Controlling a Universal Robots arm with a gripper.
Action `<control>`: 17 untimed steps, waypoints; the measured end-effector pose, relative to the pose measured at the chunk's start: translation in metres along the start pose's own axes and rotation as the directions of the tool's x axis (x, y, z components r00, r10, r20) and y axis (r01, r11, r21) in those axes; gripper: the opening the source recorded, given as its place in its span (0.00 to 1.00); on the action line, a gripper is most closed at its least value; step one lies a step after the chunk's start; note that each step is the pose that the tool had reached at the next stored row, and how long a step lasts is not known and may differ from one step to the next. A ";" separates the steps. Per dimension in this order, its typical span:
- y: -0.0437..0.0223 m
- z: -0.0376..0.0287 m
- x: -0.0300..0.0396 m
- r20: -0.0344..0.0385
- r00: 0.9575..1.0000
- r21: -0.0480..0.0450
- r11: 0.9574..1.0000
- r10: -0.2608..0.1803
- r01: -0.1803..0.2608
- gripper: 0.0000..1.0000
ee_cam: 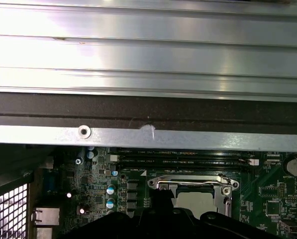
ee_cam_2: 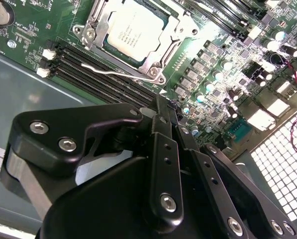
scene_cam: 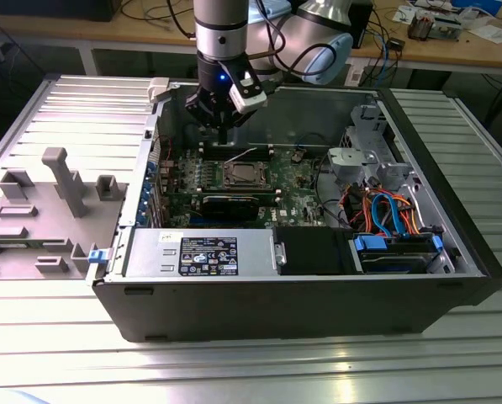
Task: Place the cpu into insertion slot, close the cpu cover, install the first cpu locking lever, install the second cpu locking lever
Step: 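Install the first cpu locking lever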
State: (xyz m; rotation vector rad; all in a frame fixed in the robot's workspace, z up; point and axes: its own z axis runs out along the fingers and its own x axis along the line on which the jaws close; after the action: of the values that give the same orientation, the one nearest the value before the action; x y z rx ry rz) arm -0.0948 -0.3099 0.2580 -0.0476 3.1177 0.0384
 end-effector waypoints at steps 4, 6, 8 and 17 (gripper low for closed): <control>0.0000 0.0000 -0.0001 0.000 1.000 0.000 1.000 0.000 0.000 0.11; 0.0000 0.0000 -0.0002 0.000 1.000 0.000 1.000 0.000 0.000 0.11; -0.0001 0.0005 -0.0004 0.000 1.000 -0.001 1.000 0.000 0.000 0.11; -0.0024 0.0051 -0.0091 0.001 1.000 -0.026 0.999 0.018 -0.018 0.11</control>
State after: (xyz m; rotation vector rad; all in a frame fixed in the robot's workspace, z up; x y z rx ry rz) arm -0.0855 -0.3119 0.2531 -0.0195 3.1163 0.0798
